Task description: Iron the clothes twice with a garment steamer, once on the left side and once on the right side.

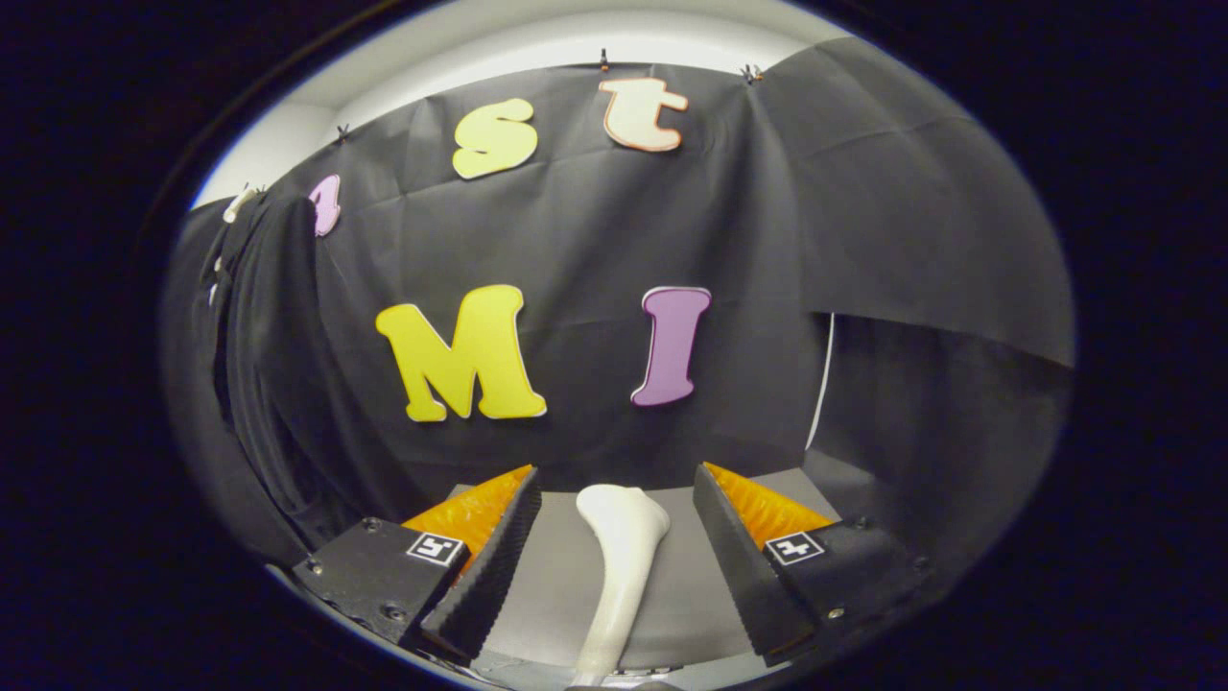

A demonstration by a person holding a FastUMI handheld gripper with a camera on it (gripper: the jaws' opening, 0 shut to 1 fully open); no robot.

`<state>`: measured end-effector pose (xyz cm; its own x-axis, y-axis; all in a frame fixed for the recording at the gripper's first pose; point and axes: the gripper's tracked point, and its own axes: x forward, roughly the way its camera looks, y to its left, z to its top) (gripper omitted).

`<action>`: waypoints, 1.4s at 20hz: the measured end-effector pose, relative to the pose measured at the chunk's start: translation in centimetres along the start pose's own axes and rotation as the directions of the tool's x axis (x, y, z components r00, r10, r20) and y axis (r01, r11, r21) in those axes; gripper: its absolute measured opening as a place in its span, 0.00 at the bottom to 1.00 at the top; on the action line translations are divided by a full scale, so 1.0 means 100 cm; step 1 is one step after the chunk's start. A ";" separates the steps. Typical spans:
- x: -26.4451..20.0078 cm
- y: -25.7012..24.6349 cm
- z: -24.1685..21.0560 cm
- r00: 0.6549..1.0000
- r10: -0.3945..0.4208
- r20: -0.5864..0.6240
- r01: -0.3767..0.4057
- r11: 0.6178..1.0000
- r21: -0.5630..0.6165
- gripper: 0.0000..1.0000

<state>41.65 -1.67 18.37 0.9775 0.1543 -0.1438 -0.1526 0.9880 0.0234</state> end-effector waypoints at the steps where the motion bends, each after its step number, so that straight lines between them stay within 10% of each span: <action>1: 0.014 -0.003 -0.006 1.000 -0.005 -0.031 0.005 1.000 0.003 0.99; 12: 0.084 -0.004 -0.098 0.908 0.076 -0.413 -0.035 0.994 0.106 0.92; 28: 0.071 0.002 -0.152 0.807 0.177 -0.563 -0.060 0.973 0.221 0.58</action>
<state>46.33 -0.35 2.28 0.6802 0.3003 -0.6687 -0.1745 0.9523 0.2502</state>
